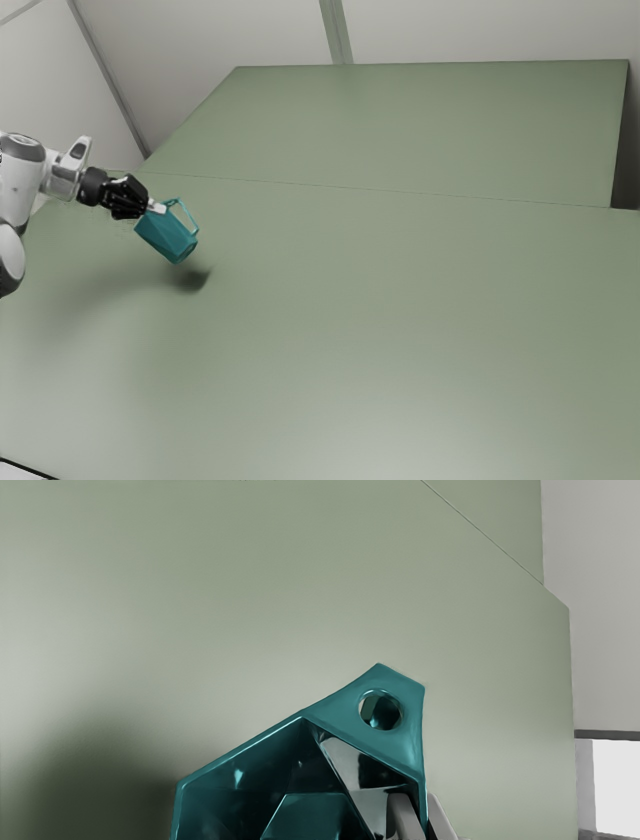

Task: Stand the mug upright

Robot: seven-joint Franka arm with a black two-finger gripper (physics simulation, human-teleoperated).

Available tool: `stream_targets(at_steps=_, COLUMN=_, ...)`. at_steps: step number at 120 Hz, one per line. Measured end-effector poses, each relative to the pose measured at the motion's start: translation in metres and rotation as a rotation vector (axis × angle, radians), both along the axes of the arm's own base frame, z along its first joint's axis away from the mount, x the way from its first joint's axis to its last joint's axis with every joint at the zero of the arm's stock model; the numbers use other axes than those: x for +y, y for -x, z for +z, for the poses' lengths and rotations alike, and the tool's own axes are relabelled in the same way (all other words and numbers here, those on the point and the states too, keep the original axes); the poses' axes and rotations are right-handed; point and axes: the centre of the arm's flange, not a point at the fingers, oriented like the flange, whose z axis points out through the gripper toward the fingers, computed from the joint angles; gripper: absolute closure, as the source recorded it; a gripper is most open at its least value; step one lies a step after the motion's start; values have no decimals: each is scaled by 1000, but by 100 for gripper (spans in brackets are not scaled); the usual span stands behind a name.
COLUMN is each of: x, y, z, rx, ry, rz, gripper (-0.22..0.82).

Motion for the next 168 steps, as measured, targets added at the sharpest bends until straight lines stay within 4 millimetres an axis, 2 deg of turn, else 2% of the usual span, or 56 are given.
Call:
stream_targets(at_steps=10, x=-14, y=-15, z=21, rx=28, ry=-110, rz=-79, gripper=79)
stream_targets(at_steps=19, x=-28, y=-23, z=23, rx=80, ry=-204, rz=-145, gripper=79)
stream_targets(at_steps=42, x=-41, y=-37, z=23, rx=165, ry=-479, rz=-201, gripper=79)
stream_targets(at_steps=80, x=-45, y=-64, z=-2, rx=53, ry=-728, rz=-54, gripper=79)
stream_targets(at_steps=112, x=-44, y=-62, z=-32, rx=46, ry=-828, rz=-13, gripper=79)
stream_targets(at_steps=115, x=-44, y=-63, z=-32, rx=44, ry=-833, rz=-10, gripper=76)
stream_targets(at_steps=131, x=-44, y=-65, z=-24, rx=29, ry=-851, rz=11, gripper=46)
stream_targets(at_steps=140, x=-45, y=-66, z=-17, rx=19, ry=-858, rz=22, gripper=33)
stream_targets(at_steps=146, x=-49, y=-67, z=2, rx=2, ry=-864, rz=27, gripper=26)
stream_targets(at_steps=151, x=-53, y=-66, z=37, rx=-17, ry=-875, rz=29, gripper=22)
stream_targets(at_steps=160, x=-72, y=-67, z=146, rx=-63, ry=-907, rz=14, gripper=16)
stream_targets(at_steps=165, x=-88, y=-56, z=202, rx=-68, ry=-908, rz=2, gripper=13)
stream_targets(at_steps=168, x=-100, y=-46, z=229, rx=-63, ry=-903, rz=-8, gripper=12)
